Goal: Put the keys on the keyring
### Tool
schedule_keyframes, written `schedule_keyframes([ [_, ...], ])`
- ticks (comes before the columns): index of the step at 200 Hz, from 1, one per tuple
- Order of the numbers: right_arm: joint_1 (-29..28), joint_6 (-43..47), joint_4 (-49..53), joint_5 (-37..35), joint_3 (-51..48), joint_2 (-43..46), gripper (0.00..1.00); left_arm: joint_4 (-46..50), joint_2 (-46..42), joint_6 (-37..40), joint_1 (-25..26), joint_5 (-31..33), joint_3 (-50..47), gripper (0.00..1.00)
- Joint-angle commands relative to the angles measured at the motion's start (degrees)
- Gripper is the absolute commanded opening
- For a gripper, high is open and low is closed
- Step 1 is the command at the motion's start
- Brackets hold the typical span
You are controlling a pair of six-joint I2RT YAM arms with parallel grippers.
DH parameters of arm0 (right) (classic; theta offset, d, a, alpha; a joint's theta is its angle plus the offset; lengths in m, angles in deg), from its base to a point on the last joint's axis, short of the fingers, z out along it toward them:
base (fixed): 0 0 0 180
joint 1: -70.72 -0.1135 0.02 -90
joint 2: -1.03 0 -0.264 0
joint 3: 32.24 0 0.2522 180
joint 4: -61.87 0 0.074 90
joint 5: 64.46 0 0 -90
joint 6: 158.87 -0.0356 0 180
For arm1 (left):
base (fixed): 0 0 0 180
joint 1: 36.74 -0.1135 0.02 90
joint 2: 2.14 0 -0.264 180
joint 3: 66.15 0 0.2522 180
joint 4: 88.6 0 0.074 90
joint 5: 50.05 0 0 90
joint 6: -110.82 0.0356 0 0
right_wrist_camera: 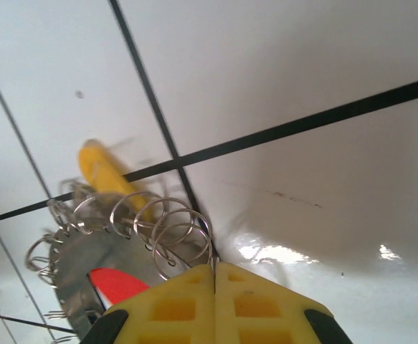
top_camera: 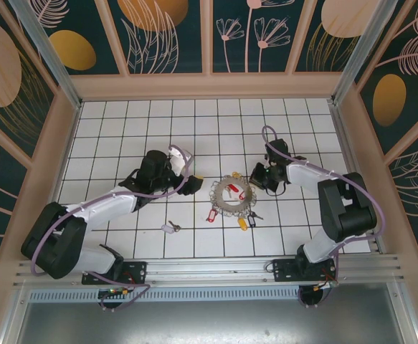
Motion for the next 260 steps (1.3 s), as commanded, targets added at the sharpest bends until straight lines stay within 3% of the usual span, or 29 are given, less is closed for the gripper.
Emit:
schedule_keyframes([
  [1, -0.4, -1.0, -0.7, 0.3, 1.0, 4.2, 0.00, -5.2, -3.4, 1.0, 0.4, -4.5, -1.2, 0.84],
  [34, -1.3, -7.5, 0.7, 4.6, 1.8, 7.6, 0.00, -17.3, -7.1, 7.3, 0.4, -13.2, -5.5, 0.79],
  [51, -2.6, -10.8, 3.0, 3.7, 3.2, 9.1, 0.00, -21.6, -7.1, 10.2, 1.2, -13.8, -6.3, 0.75],
  [92, -4.1, -18.6, 8.8, 6.6, 7.2, 11.6, 0.00, -13.5, -1.9, 20.0, 5.4, -9.6, 1.3, 0.69],
  [181, -4.8, -30.4, 18.1, 11.1, 12.6, 14.1, 0.00, -15.3, 6.3, 28.7, 17.1, 4.1, 7.1, 0.68],
  [232, -5.2, -35.1, 16.1, 12.9, 14.8, 16.4, 0.00, -14.4, 7.3, 30.5, 17.9, 6.7, 9.4, 0.62],
  [260, -5.9, -36.0, 16.0, 12.4, 15.6, 17.3, 0.00, -14.9, 7.5, 30.9, 17.8, 9.0, 9.2, 0.54],
])
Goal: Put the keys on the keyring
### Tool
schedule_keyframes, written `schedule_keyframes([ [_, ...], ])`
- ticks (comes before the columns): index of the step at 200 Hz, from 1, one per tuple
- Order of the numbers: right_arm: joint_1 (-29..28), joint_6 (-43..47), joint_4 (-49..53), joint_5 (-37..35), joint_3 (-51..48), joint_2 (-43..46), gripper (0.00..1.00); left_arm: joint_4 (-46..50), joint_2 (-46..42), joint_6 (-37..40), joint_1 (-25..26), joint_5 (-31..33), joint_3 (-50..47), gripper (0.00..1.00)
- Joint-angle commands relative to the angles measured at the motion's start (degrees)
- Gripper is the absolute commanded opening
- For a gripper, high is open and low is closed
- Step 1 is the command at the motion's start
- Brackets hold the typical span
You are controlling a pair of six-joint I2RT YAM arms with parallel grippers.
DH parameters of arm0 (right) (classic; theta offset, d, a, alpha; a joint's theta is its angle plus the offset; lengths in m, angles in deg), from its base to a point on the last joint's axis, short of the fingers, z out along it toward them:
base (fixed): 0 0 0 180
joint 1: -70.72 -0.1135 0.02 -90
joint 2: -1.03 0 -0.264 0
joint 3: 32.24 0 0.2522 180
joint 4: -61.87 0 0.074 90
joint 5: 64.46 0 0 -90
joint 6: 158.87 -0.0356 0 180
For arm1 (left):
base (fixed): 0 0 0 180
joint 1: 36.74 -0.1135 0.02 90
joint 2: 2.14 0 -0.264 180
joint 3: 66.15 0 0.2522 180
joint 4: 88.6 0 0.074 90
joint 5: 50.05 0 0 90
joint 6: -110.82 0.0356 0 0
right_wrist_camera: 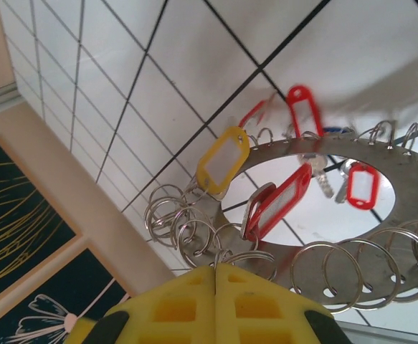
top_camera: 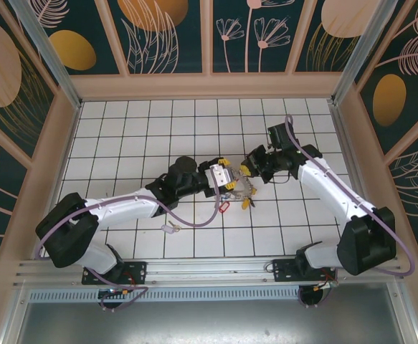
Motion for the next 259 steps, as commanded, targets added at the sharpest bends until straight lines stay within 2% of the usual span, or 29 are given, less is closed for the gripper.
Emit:
schedule_keyframes([
  [1, -1.0, -2.8, -0.1, 1.7, 2.9, 2.6, 0.00, -0.9, 0.3, 1.5, 0.1, 2.6, 1.2, 0.54],
  [55, -3.0, -5.6, -3.9, 1.9, -1.0, 3.7, 0.00, -4.0, 2.4, 1.0, 0.1, 5.7, -0.6, 0.50],
  [87, -3.9, -5.9, -4.2, 1.4, -1.0, 3.8, 0.00, -3.8, 3.5, 1.4, 0.1, 5.5, -0.2, 0.49],
  [144, -5.2, -7.1, -5.0, 0.6, -1.9, 4.3, 0.00, -3.6, 5.4, 0.9, 0.1, 5.9, 0.6, 0.34],
  [216, -6.8, -9.1, -5.7, -1.9, -3.6, 5.4, 0.00, -5.2, 5.8, -2.7, 0.0, 6.8, 0.5, 0.33],
  [237, -5.7, -6.2, -4.8, -3.9, -4.2, 5.6, 0.00, -6.9, 5.2, -3.7, 0.1, 8.3, -1.5, 0.34],
  [259, -2.1, 3.4, -0.6, -9.1, -3.2, 4.4, 0.00, -9.4, 2.0, -6.7, -0.5, 10.7, -5.9, 0.37],
])
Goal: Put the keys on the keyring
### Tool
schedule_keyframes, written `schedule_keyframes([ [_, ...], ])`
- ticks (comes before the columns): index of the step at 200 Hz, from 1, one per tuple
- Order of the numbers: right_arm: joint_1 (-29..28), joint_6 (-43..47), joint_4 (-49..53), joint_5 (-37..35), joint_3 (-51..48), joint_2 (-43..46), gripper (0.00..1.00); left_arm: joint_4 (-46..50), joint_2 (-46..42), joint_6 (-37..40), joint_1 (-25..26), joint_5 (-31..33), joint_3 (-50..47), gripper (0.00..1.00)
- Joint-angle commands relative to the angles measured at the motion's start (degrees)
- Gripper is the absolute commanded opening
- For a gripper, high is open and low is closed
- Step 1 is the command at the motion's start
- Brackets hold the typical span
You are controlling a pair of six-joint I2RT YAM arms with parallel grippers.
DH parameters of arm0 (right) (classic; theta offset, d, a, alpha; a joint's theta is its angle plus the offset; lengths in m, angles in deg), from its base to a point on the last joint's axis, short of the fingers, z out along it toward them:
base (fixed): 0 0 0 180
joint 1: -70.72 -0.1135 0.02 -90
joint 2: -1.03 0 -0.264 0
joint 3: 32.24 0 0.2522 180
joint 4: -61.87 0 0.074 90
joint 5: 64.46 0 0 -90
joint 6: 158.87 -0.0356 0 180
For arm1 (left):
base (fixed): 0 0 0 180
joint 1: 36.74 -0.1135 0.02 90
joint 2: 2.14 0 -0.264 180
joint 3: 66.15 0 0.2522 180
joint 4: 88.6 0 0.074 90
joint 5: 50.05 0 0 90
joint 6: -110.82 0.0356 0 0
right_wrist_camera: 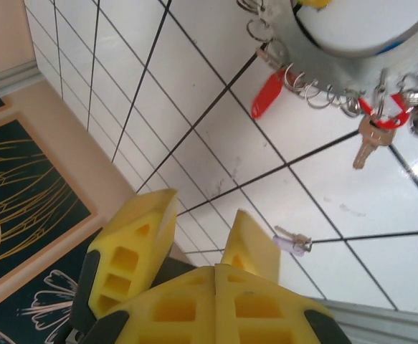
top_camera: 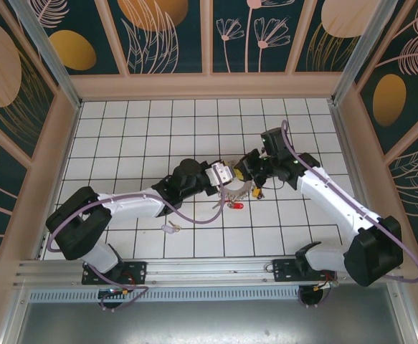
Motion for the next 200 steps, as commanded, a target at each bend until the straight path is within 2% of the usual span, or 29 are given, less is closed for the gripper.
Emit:
schedule_keyframes([
  [1, 3.2, 9.1, 4.0, -6.6, 0.4, 0.1, 0.00, -3.7, -2.8, -4.4, -0.5, 2.8, -4.1, 0.37],
  [25, 6.1, 20.0, 1.7, -11.4, 0.6, -2.9, 0.00, -1.2, -6.6, -10.8, -3.6, 1.6, -5.7, 0.37],
  [48, 6.9, 30.9, -0.6, -16.4, 3.4, -9.3, 0.07, -1.3, -11.2, -17.6, -7.1, 2.1, -8.6, 0.40],
  [75, 7.5, 35.7, -3.2, -20.7, 7.3, -17.3, 0.11, 2.3, -17.1, -20.4, -9.4, 3.4, -10.0, 0.42],
  [100, 9.0, 39.5, -5.2, -19.3, 11.4, -25.5, 0.14, 4.9, -20.9, -23.7, -11.2, 4.6, -11.5, 0.43],
  [118, 9.3, 40.7, -6.6, -19.8, 13.8, -29.6, 0.20, 5.3, -22.7, -24.9, -11.9, 5.2, -13.1, 0.44],
  [140, 10.7, 40.5, -8.3, -14.7, 16.2, -34.6, 0.23, 6.4, -23.7, -25.5, -11.9, 5.3, -14.2, 0.45],
  [173, 10.2, 43.7, -9.6, -12.3, 20.6, -39.5, 0.30, 6.9, -24.1, -26.0, -11.9, 5.6, -15.3, 0.46],
  [200, 10.0, 44.3, -8.9, -9.7, 21.7, -42.6, 0.30, 6.7, -23.7, -26.8, -11.9, 5.5, -15.9, 0.46],
])
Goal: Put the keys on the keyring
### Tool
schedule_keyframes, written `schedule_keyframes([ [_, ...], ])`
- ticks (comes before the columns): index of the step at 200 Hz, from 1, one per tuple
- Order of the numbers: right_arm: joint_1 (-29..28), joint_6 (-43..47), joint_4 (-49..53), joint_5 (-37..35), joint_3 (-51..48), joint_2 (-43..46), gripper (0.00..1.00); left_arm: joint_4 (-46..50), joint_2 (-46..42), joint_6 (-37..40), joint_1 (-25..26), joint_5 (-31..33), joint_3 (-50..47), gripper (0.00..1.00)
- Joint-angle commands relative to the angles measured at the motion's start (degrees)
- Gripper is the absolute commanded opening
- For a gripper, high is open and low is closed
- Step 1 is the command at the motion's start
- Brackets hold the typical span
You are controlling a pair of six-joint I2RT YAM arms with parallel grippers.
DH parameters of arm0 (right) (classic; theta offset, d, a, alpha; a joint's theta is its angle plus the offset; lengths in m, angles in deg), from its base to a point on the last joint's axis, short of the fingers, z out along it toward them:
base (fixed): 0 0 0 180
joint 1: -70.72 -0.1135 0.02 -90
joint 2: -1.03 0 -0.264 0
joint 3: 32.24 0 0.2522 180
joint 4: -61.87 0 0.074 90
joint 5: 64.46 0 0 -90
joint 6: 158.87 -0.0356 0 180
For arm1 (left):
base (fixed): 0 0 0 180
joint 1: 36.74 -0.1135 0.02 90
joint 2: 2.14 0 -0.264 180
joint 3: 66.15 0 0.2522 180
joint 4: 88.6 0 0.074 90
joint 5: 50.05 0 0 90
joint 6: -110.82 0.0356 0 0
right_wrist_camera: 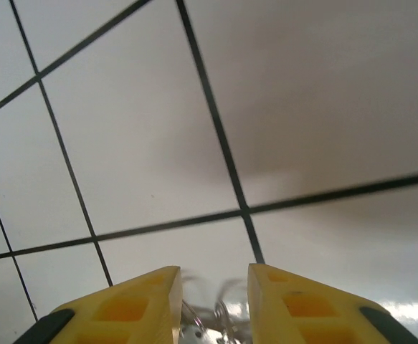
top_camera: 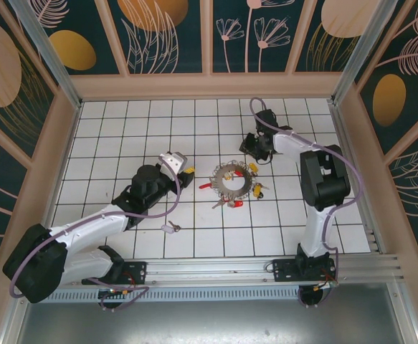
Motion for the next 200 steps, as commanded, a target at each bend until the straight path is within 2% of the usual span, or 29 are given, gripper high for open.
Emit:
schedule_keyframes([
  [1, -0.4, 2.2, -0.6, 3.8, 1.8, -2.1, 0.30, 0.0, -0.6, -1.9, -0.2, 0.8, -1.0, 0.46],
  [36, -1.8, 2.6, -0.1, 6.1, -3.8, 0.2, 0.31, 0.0, -0.6, -3.2, -0.2, 0.5, -1.7, 0.48],
  [76, -2.3, 2.9, -0.4, 6.6, -14.2, 8.8, 0.31, 2.5, 2.5, -6.2, -0.3, -1.0, 0.6, 0.50],
  [114, -4.7, -2.8, -2.1, 9.7, -24.3, 19.4, 0.31, 7.3, 7.8, -7.8, -0.5, -2.6, 6.0, 0.51],
  [141, -7.8, -6.1, -4.7, 11.8, -29.9, 25.6, 0.31, 12.6, 12.9, -14.1, -2.1, -5.8, 11.6, 0.52],
  [149, -7.3, -3.7, -3.8, 10.0, -29.6, 26.9, 0.31, 14.0, 14.3, -15.5, -2.2, -8.1, 13.3, 0.52],
  [161, -6.8, 2.7, -1.9, 3.4, -27.8, 27.8, 0.33, 14.0, 15.9, -17.1, -2.2, -13.0, 14.3, 0.53],
  [175, -6.9, 11.4, 0.5, -4.1, -24.4, 25.9, 0.40, 14.4, 17.3, -19.7, -2.2, -16.8, 15.1, 0.56],
  [186, -7.2, 16.1, 2.2, -8.9, -21.5, 22.5, 0.47, 17.6, 18.2, -22.2, -2.2, -16.2, 16.8, 0.57],
  [200, -7.3, 20.5, 2.9, -9.4, -18.8, 18.5, 0.51, 24.4, 19.5, -25.5, -2.3, -13.9, 20.0, 0.60],
])
